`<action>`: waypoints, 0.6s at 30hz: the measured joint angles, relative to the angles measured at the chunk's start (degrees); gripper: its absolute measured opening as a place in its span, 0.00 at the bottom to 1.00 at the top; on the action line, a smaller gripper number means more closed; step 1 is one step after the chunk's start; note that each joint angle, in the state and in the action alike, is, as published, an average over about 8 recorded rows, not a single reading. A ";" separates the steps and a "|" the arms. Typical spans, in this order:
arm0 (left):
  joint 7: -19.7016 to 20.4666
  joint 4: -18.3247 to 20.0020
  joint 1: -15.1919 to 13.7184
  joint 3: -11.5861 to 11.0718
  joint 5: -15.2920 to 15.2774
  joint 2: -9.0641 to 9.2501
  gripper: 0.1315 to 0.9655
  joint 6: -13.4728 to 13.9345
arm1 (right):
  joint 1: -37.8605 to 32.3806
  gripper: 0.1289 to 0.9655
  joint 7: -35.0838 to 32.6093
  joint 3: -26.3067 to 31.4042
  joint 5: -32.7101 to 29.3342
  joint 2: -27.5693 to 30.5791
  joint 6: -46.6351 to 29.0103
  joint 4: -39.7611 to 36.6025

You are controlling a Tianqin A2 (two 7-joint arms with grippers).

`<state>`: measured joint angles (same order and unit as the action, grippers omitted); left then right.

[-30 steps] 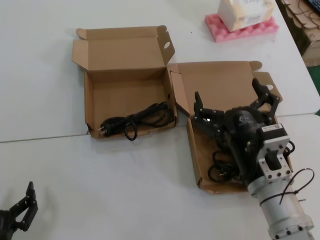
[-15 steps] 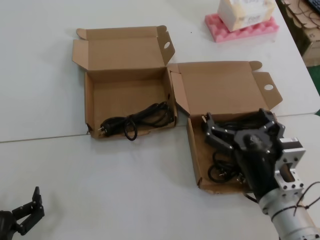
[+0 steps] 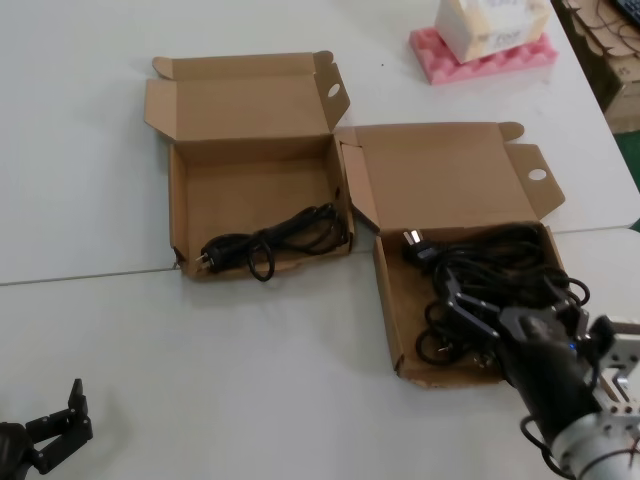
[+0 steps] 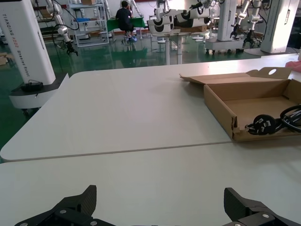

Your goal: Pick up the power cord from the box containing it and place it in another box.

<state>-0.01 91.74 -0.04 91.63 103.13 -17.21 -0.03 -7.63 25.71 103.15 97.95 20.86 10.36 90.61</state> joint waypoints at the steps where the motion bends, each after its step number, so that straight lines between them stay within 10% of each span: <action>1: 0.00 -0.01 0.00 0.00 0.00 0.00 0.97 0.00 | 0.57 1.00 0.00 -0.86 0.39 -0.27 -0.78 0.08; 18: 0.02 -0.06 0.04 0.03 0.00 0.02 1.00 0.02 | 6.15 1.00 0.00 -9.25 4.17 -2.95 -8.35 0.86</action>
<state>0.00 91.69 -0.01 91.67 103.13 -17.19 -0.01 -1.48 25.71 93.90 102.13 17.90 2.01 91.47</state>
